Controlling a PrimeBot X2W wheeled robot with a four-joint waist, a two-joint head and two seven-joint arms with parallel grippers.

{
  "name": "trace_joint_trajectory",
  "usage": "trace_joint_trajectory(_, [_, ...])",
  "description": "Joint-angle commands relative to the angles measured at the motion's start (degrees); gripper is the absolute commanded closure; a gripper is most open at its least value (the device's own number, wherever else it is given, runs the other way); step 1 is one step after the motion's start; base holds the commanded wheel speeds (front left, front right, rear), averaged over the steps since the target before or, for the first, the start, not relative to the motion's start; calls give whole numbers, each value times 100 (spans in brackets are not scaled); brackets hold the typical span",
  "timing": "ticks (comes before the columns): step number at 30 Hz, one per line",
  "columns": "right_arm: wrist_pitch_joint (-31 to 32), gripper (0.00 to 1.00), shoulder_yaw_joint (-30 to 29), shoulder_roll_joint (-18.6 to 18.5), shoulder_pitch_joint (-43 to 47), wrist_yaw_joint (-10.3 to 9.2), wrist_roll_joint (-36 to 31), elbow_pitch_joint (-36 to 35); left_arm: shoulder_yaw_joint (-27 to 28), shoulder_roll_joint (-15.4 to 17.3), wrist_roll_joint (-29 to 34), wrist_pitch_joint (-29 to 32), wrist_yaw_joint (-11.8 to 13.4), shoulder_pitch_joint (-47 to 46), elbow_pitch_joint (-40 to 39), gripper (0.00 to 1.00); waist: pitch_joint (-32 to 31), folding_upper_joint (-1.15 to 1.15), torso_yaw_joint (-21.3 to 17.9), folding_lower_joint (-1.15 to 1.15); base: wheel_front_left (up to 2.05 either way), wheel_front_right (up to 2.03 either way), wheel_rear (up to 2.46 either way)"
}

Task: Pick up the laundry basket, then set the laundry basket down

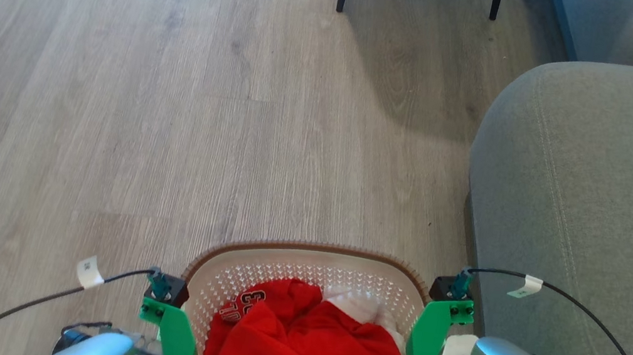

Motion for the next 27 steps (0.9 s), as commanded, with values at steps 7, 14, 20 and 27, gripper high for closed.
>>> trace_joint_trajectory(7, [-77, 100, 101, 174, -41, 145, -94, -320, 12, 35, 122, -41, -44, -291, -88, 100, 93, 0, -13, 0, 0, 0, 0])
trace_joint_trajectory(14, [-121, 100, 101, 141, -80, 145, -88, -328, 12, -6, 153, -44, -44, -363, -36, 100, 219, 0, -36, 0, 0, 0, 0])
trace_joint_trajectory(20, [-193, 100, 101, 87, -171, 145, -120, -338, 12, -110, 186, -43, -44, -462, 8, 100, 510, 0, -51, 0, 0, 0, 0])
trace_joint_trajectory(27, [-372, 100, 101, 15, -399, 145, -106, -336, 12, -212, 279, -153, -44, -748, 136, 100, 1078, 0, -57, 0, 0, 0, 0])
